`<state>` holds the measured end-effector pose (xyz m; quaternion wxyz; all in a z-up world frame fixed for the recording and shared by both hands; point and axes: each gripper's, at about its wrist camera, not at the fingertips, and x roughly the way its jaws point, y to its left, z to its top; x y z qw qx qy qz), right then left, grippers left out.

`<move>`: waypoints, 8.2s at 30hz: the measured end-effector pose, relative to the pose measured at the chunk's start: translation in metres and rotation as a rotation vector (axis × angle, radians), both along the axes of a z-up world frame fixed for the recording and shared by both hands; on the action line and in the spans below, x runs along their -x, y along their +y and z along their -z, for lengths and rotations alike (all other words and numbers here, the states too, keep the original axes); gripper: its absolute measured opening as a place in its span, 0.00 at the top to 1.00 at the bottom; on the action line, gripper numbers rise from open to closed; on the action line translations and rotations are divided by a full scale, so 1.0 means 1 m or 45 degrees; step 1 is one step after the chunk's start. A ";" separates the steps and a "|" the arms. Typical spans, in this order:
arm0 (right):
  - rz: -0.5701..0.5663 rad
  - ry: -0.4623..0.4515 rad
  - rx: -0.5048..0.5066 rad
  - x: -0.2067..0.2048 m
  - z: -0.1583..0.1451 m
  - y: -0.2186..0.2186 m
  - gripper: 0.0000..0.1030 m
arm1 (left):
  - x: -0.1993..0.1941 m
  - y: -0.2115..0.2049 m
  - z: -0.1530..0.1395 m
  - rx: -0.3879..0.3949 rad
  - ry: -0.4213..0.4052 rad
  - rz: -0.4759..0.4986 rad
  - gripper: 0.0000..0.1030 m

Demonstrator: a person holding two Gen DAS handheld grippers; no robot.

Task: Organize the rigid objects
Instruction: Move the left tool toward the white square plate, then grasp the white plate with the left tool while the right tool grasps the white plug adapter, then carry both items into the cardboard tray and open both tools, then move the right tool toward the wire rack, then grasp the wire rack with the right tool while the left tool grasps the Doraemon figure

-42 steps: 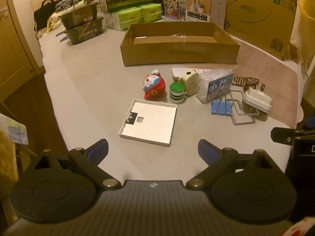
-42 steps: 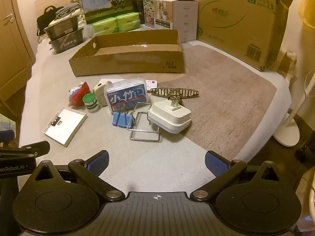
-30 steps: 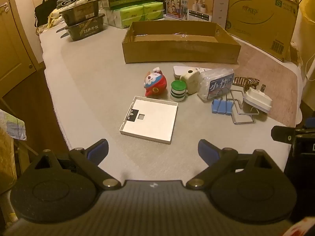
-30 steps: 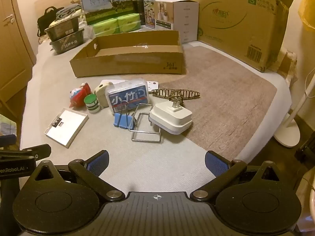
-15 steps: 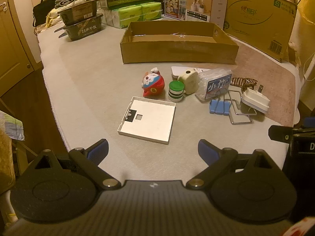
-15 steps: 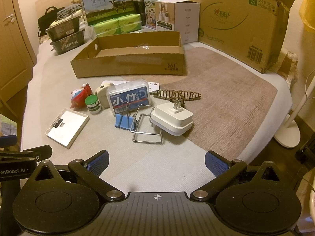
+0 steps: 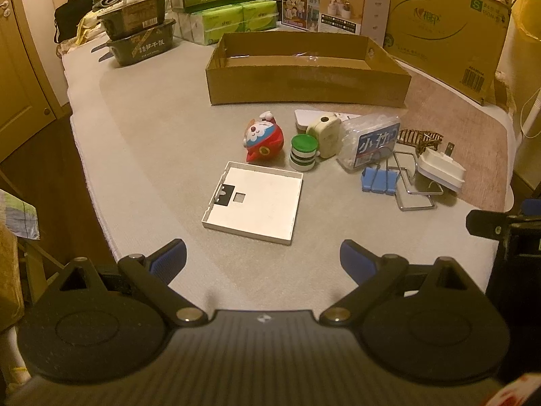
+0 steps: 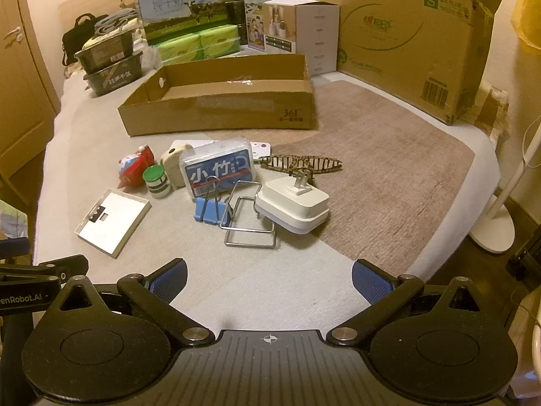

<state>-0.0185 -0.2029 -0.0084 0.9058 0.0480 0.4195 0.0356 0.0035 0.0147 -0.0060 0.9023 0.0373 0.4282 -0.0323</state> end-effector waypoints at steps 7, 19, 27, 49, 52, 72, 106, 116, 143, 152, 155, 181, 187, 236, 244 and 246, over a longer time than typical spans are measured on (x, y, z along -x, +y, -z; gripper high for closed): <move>0.017 -0.010 0.002 0.000 0.004 -0.002 0.00 | -0.006 0.005 0.006 -0.007 0.010 0.008 0.06; 0.081 -0.040 0.012 -0.006 0.010 -0.014 0.00 | -0.033 0.011 0.016 -0.016 0.002 0.039 0.06; 0.124 -0.034 0.021 -0.020 0.019 -0.021 0.00 | -0.063 0.009 0.037 -0.026 -0.021 0.134 0.05; 0.116 -0.056 -0.042 -0.075 0.046 -0.032 0.00 | -0.105 0.011 0.068 0.015 0.064 0.221 0.16; 0.112 -0.055 -0.072 -0.083 0.050 -0.035 0.01 | -0.104 0.011 0.067 0.015 0.062 0.213 0.16; 0.001 -0.043 -0.164 -0.099 0.068 -0.048 0.23 | -0.099 0.002 0.049 0.033 0.034 0.205 0.16; -0.068 -0.345 -0.006 -0.252 -0.007 -0.030 0.23 | -0.284 0.006 -0.020 0.089 -0.206 0.125 0.16; -0.070 -0.276 0.057 -0.298 0.028 -0.030 0.23 | -0.323 0.007 0.015 0.073 -0.149 0.106 0.16; 0.006 -0.291 0.013 -0.222 -0.015 -0.021 0.18 | -0.215 0.016 -0.039 0.107 -0.230 0.052 0.11; 0.052 -0.255 -0.022 -0.155 -0.024 -0.015 0.17 | -0.147 0.015 -0.037 0.110 -0.218 0.038 0.11; 0.055 -0.250 -0.028 -0.133 -0.024 -0.013 0.17 | -0.126 0.017 -0.032 0.114 -0.202 0.030 0.11; 0.096 -0.121 -0.070 -0.041 0.017 -0.019 0.17 | -0.060 0.017 0.006 0.031 -0.124 0.054 0.11; 0.088 -0.111 -0.078 -0.044 0.021 -0.016 0.17 | -0.063 0.016 0.010 0.029 -0.112 0.055 0.11; -0.006 -0.107 0.001 -0.076 0.075 0.006 0.47 | -0.104 0.013 0.055 0.081 -0.034 0.076 0.11; -0.035 -0.134 0.014 -0.074 0.073 0.005 0.48 | -0.111 0.007 0.057 0.040 -0.063 0.137 0.11; -0.026 -0.148 0.013 -0.073 0.070 0.003 0.48 | -0.114 0.007 0.057 0.027 -0.072 0.148 0.11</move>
